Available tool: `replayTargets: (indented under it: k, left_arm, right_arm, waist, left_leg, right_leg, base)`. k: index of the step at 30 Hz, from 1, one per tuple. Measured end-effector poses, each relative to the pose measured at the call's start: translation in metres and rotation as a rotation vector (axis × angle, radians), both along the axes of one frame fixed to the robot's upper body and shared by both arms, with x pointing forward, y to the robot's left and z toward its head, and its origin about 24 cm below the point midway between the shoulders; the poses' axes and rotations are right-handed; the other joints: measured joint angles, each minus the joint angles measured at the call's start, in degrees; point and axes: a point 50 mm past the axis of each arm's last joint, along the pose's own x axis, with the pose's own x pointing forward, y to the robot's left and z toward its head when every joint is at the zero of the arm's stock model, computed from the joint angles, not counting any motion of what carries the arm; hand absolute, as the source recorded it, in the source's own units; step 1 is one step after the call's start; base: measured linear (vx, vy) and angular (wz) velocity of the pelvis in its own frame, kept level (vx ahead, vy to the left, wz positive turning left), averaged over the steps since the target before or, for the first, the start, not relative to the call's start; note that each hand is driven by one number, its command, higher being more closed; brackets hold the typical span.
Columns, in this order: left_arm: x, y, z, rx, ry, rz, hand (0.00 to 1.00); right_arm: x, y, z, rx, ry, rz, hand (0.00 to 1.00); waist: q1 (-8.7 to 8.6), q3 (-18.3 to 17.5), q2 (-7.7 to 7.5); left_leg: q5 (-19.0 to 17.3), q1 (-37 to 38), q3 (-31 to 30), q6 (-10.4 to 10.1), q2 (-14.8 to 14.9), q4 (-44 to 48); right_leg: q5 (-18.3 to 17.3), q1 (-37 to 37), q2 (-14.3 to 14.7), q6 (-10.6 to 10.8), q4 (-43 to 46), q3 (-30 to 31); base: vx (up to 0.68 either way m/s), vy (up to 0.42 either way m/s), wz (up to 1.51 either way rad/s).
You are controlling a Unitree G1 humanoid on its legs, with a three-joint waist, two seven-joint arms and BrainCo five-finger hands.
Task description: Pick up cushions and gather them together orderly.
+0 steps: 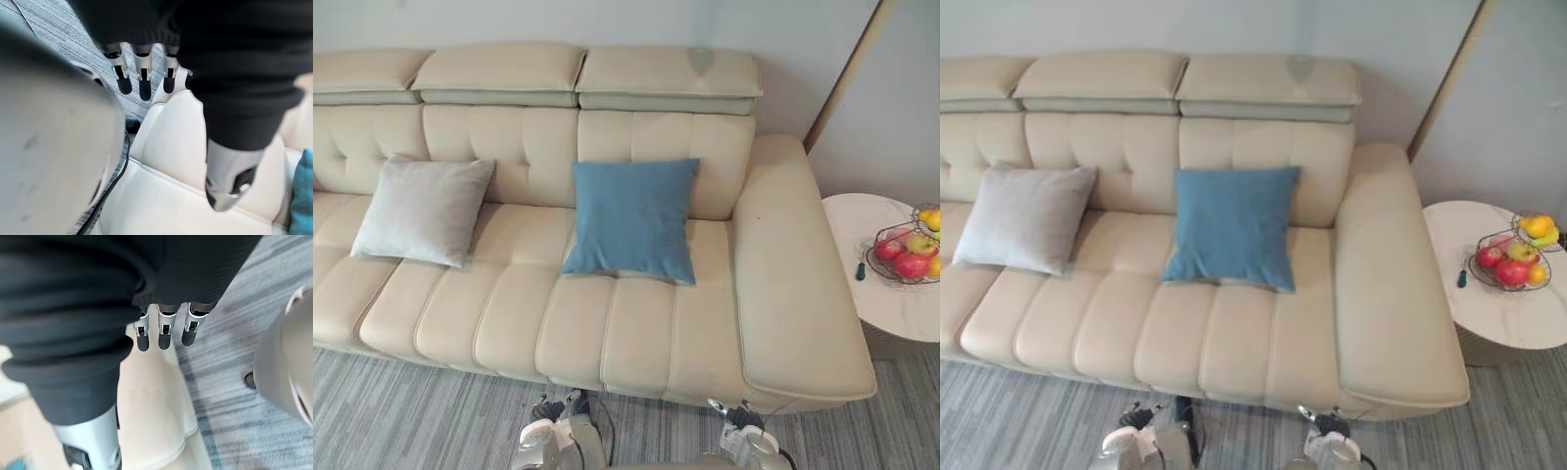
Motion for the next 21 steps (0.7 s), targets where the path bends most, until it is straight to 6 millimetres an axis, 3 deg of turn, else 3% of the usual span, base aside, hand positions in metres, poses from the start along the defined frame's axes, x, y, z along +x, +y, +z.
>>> replayTargets:
  k: [3, 4, 5, 6, 7, 10, 16, 17, 21]
  left_arm:
    - [-0.003, 0.002, -0.001, -0.004, 0.008, 0.018, 0.0]
    - [-0.006, 0.003, -0.003, -0.012, 0.02, 0.037, 0.0]
    - [-0.007, 0.002, -0.003, -0.016, 0.023, 0.039, 0.0]
    - [-0.01, -0.001, -0.005, -0.03, 0.034, 0.045, 0.0]
    - [-0.013, 0.006, -0.005, -0.011, 0.04, 0.049, 0.0]
    - [-0.02, 0.012, -0.006, 0.001, 0.064, 0.051, 0.0]
    - [-0.032, 0.013, -0.01, 0.011, 0.101, 0.034, 0.0]
    - [-0.052, 0.016, -0.016, -0.003, 0.168, 0.027, 0.0]
    - [-0.052, 0.016, -0.016, -0.003, 0.168, 0.027, 0.0]
  right_arm:
    - [-0.009, 0.005, -0.006, 0.017, 0.056, 0.024, 0.0]
    - [-0.01, 0.006, -0.006, 0.013, 0.061, 0.039, 0.0]
    - [-0.01, 0.006, -0.006, 0.013, 0.061, 0.039, 0.0]
    - [-0.009, 0.004, -0.006, 0.015, 0.061, 0.027, 0.0]
    - [-0.013, 0.013, -0.008, 0.036, 0.075, 0.031, 0.0]
    - [-0.022, 0.015, -0.012, 0.054, 0.106, 0.017, 0.0]
    - [-0.027, 0.011, -0.013, 0.059, 0.114, -0.021, 0.0]
    - [-0.05, -0.011, -0.017, 0.04, 0.18, -0.106, 0.0]
    - [-0.05, -0.011, -0.017, 0.04, 0.181, -0.106, 0.0]
  waist:
    - [-0.07, -0.5, -1.16]
    - [-0.36, -1.0, -1.04]
    - [-0.52, -1.1, -0.84]
    - [-0.89, -2.1, -0.33]
    - [-1.01, -3.2, -2.12]
    - [-1.22, -4.0, -3.18]
    - [-1.64, -5.9, -2.66]
    - [-2.63, -4.6, -1.44]
    - [-2.62, -4.6, -1.45]
  left_leg:
    - [-9.2, 3.7, 0.0, -0.1, -1.7, 7.8]
    - [-12.1, 6.1, 0.3, -0.2, -1.8, 7.4]
    - [-12.5, 6.9, 0.5, -0.1, -1.7, 6.1]
    - [-13.6, 9.3, 1.6, -1.0, -2.8, -0.6]
    - [-11.7, 9.7, 2.5, 0.0, -4.7, -4.0]
    - [-10.6, 13.4, 3.3, 1.1, -7.7, -7.1]
    - [-7.5, 16.8, 3.3, 2.2, -10.4, -13.2]
    - [-3.4, 24.3, 1.4, 1.3, -10.7, -23.4]
    - [-3.4, 24.3, 1.4, 1.3, -10.7, -23.4]
  right_leg:
    - [2.6, 0.2, -1.6, 1.4, -1.9, 1.2]
    - [4.3, 0.3, -1.6, 2.3, -3.8, 1.7]
    - [4.7, 0.4, -1.5, 2.7, -4.4, 1.8]
    - [6.3, 0.4, -1.2, 4.2, -6.2, 2.3]
    - [8.5, 0.5, -1.9, 4.2, -9.2, 2.7]
    - [11.7, 4.4, -3.7, 5.8, -14.4, 3.6]
    - [12.3, 5.6, -4.7, 6.2, -16.1, 4.4]
    - [11.8, 10.5, -2.6, 5.5, -18.6, 3.1]
    - [11.8, 10.5, -2.6, 5.5, -18.5, 3.1]
  base:
    - [-0.17, 0.173, -0.13]
    - [-0.09, 0.231, -0.19]
    - [-0.05, 0.312, -0.13]
    - [-0.01, 0.23, -0.08]
    - [-0.01, 0.23, -0.11]
    - [-0.01, 0.197, -0.06]
    - [-0.04, 0.062, 0.01]
    - [0.0, 0.0, 0.0]
    - [0.0, 0.0, 0.0]
